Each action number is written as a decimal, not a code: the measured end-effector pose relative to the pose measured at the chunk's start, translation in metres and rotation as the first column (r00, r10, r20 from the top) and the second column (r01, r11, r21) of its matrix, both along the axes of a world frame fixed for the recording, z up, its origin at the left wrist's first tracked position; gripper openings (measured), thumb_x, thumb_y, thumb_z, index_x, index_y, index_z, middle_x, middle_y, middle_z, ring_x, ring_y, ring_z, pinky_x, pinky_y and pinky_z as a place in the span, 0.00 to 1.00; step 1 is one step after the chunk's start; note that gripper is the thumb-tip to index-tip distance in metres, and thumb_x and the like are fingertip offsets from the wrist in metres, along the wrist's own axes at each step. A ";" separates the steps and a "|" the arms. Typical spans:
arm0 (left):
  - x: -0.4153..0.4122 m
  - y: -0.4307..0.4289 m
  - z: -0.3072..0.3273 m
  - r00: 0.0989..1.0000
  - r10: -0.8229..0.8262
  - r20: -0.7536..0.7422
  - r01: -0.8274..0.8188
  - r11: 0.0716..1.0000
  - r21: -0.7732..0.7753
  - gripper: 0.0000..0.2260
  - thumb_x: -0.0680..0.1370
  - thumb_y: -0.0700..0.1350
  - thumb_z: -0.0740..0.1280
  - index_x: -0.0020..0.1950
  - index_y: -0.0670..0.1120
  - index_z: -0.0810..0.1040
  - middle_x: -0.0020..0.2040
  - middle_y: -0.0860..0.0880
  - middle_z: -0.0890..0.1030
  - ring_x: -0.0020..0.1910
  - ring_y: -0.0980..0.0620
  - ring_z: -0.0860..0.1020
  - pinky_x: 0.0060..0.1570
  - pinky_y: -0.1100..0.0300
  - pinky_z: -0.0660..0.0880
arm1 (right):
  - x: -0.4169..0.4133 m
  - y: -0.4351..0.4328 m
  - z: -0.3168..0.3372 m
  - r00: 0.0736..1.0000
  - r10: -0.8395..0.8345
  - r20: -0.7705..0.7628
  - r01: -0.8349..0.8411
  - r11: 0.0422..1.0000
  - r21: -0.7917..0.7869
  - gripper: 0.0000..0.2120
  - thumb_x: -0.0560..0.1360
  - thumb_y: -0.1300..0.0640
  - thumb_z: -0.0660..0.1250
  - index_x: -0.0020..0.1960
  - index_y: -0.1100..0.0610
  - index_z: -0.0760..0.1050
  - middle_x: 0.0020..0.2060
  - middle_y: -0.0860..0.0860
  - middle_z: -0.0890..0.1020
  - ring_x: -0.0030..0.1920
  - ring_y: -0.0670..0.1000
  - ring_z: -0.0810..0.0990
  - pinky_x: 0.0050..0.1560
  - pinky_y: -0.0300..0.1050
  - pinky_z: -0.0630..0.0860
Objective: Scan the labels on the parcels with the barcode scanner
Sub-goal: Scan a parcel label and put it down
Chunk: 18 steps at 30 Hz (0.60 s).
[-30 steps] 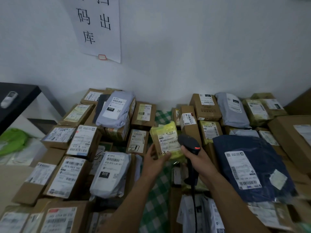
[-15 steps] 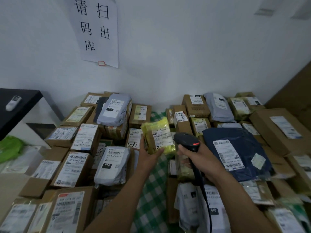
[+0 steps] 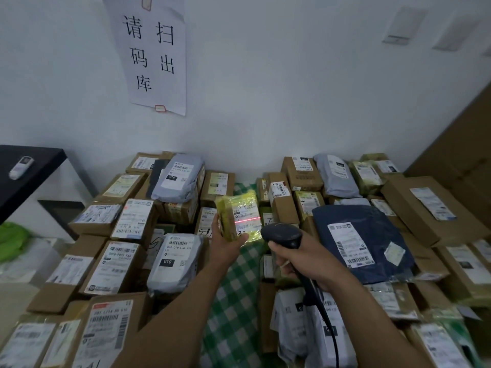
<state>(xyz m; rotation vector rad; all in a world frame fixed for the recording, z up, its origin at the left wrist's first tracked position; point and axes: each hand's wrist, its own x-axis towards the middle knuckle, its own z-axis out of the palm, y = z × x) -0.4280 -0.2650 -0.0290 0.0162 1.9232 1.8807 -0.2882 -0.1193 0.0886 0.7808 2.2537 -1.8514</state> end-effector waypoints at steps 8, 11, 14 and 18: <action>0.001 -0.003 0.001 1.000 -0.004 0.013 0.004 1.000 -0.017 0.48 0.74 0.40 0.78 0.82 0.59 0.51 0.75 0.45 0.73 0.71 0.44 0.74 0.69 0.41 0.73 | 0.000 -0.002 0.002 1.000 0.014 0.014 -0.014 1.000 -0.022 0.12 0.79 0.50 0.73 0.62 0.45 0.79 0.37 0.53 0.84 0.36 0.50 0.81 0.41 0.47 0.79; 0.001 -0.004 0.005 1.000 -0.016 0.013 0.016 1.000 -0.013 0.48 0.74 0.39 0.78 0.83 0.57 0.50 0.75 0.45 0.72 0.71 0.44 0.73 0.69 0.41 0.73 | -0.001 -0.001 0.002 1.000 0.019 0.006 -0.019 0.999 -0.029 0.11 0.80 0.51 0.73 0.62 0.46 0.79 0.37 0.53 0.84 0.36 0.51 0.81 0.41 0.47 0.80; -0.002 -0.004 0.010 0.999 -0.047 0.022 0.047 0.999 0.003 0.45 0.75 0.41 0.78 0.83 0.57 0.53 0.71 0.50 0.75 0.69 0.47 0.75 0.68 0.43 0.74 | -0.004 0.000 -0.001 0.998 -0.027 -0.057 0.027 1.000 0.003 0.12 0.79 0.49 0.74 0.61 0.42 0.78 0.43 0.49 0.87 0.42 0.52 0.86 0.46 0.49 0.84; -0.004 -0.004 0.020 0.982 -0.169 0.080 0.161 0.982 0.094 0.32 0.77 0.46 0.76 0.76 0.60 0.66 0.66 0.52 0.81 0.62 0.50 0.81 0.62 0.44 0.79 | -0.015 0.006 -0.011 0.967 -0.161 -0.195 0.182 0.979 0.091 0.15 0.76 0.45 0.75 0.59 0.33 0.75 0.51 0.34 0.84 0.55 0.41 0.82 0.57 0.48 0.82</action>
